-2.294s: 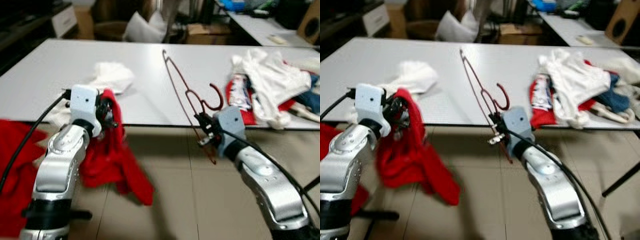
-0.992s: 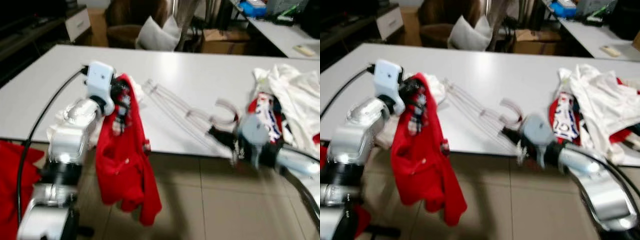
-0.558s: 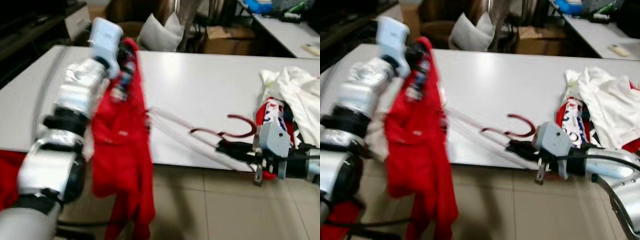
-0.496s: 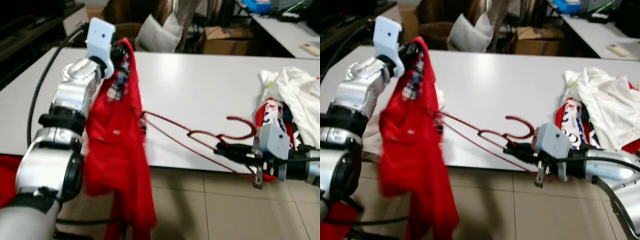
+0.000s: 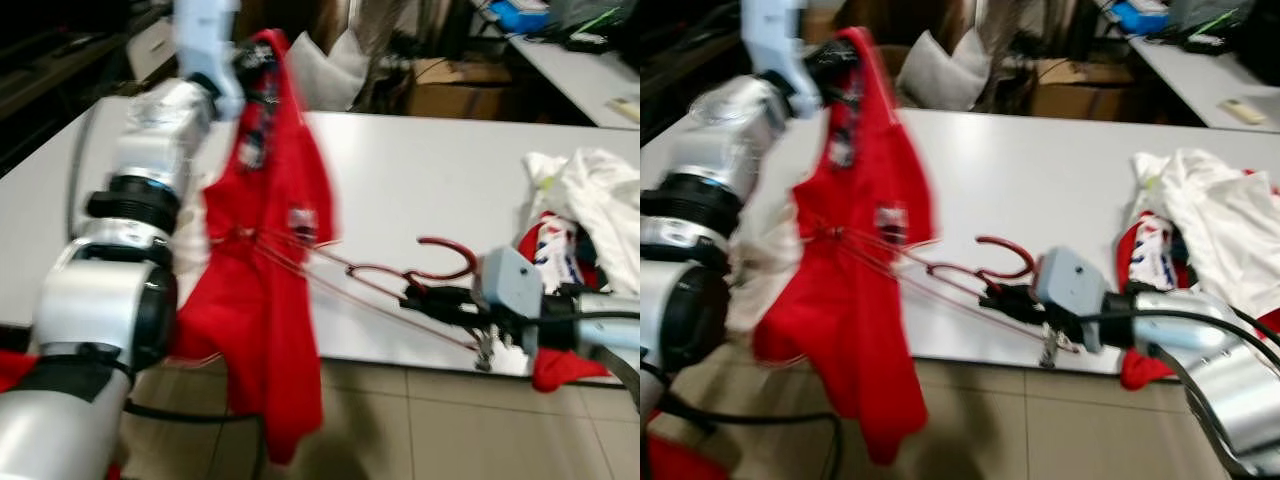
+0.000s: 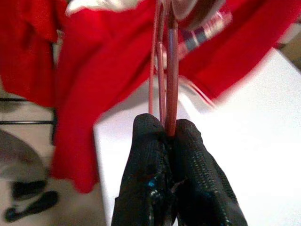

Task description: Hang hanger

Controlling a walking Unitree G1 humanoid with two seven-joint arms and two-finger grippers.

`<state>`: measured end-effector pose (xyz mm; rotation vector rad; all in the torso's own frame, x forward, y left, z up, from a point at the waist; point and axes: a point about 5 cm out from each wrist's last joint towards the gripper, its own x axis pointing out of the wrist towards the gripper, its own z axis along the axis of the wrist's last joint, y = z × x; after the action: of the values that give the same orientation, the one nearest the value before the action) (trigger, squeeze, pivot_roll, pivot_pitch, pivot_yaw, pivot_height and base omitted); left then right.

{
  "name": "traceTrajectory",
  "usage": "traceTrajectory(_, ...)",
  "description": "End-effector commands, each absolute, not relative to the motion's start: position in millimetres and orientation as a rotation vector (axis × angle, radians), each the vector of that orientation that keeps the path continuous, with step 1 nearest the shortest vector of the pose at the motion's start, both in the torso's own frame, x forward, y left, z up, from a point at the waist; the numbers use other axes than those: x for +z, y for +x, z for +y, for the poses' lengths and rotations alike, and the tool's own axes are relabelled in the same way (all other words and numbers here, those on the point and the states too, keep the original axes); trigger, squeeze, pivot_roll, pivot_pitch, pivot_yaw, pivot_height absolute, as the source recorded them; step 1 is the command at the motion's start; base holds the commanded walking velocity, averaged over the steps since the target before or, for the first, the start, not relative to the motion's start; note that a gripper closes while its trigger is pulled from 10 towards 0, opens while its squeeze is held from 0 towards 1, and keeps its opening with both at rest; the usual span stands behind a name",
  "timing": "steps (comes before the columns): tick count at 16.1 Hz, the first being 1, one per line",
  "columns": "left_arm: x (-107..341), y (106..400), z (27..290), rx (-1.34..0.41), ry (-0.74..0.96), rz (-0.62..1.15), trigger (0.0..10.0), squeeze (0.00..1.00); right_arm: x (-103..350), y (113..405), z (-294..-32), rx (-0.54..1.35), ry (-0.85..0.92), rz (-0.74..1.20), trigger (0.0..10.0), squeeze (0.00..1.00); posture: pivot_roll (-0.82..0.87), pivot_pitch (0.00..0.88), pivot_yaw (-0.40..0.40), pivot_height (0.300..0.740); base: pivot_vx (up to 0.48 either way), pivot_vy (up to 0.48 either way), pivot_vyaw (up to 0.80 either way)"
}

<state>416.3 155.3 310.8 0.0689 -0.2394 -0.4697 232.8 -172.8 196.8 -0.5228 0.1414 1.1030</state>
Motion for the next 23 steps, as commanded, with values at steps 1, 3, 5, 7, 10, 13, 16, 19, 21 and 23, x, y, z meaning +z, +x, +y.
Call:
traceTrajectory(1, 336, 413, 141, -0.533, 0.062, -0.312, 10.0, 0.00, 194, 242, -172, 1.080, -0.548, 0.150, 10.0, 0.00, -0.12, 0.000, 0.029, 0.740, 0.000, 0.000, 0.00)
traceTrajectory(3, 347, 406, 141, -0.596, 0.093, -0.359, 10.0, 0.00, 192, 264, -160, 1.081, -0.574, 0.129, 10.0, 0.00, -0.11, 0.000, 0.021, 0.740, 0.000, 0.000, 0.00)
traceTrajectory(5, 352, 400, 139, -0.633, 0.085, -0.390, 10.0, 0.00, 191, 277, -153, 1.074, -0.591, 0.122, 10.0, 0.00, -0.11, 0.000, 0.010, 0.740, 0.000, 0.000, 0.00)
traceTrajectory(7, 355, 393, 135, -0.692, 0.089, -0.414, 10.0, 0.00, 188, 296, -143, 1.068, -0.601, 0.121, 10.0, 0.00, -0.10, 0.000, -0.007, 0.740, 0.000, 0.000, 0.00)
traceTrajectory(10, 364, 384, 133, -0.735, 0.082, -0.448, 10.0, 0.00, 186, 319, -137, 1.030, -0.641, 0.134, 10.0, 0.00, -0.09, 0.000, -0.025, 0.740, 0.000, 0.000, 0.00)
traceTrajectory(13, 404, 368, 143, -0.744, -0.022, -0.619, 10.0, 0.00, 219, 374, -139, 0.730, -0.725, 0.038, 10.0, 0.00, -0.08, 0.000, -0.034, 0.740, 0.000, 0.000, 0.00)
traceTrajectory(16, 453, 347, 167, -0.667, -0.176, -0.857, 10.0, 0.00, 305, 408, -151, 0.340, -0.697, -0.253, 10.0, 0.00, -0.07, 0.000, -0.048, 0.740, 0.000, 0.000, 0.00)
traceTrajectory(19, 468, 339, 192, -0.553, -0.313, -0.960, 10.0, 0.00, 360, 403, -151, 0.264, -0.585, -0.506, 10.0, 0.00, -0.07, 0.000, -0.056, 0.740, 0.000, 0.000, 0.00)
traceTrajectory(21, 444, 350, 185, -0.539, -0.257, -0.864, 10.0, 0.00, 335, 408, -142, 0.355, -0.658, -0.433, 10.0, 0.00, -0.08, 0.000, -0.055, 0.740, 0.000, 0.000, 0.00)
traceTrajectory(23, 404, 369, 155, -0.533, -0.135, -0.713, 10.0, 0.00, 257, 407, -129, 0.559, -0.763, -0.238, 10.0, 0.00, -0.08, 0.000, -0.049, 0.740, 0.000, 0.000, 0.00)
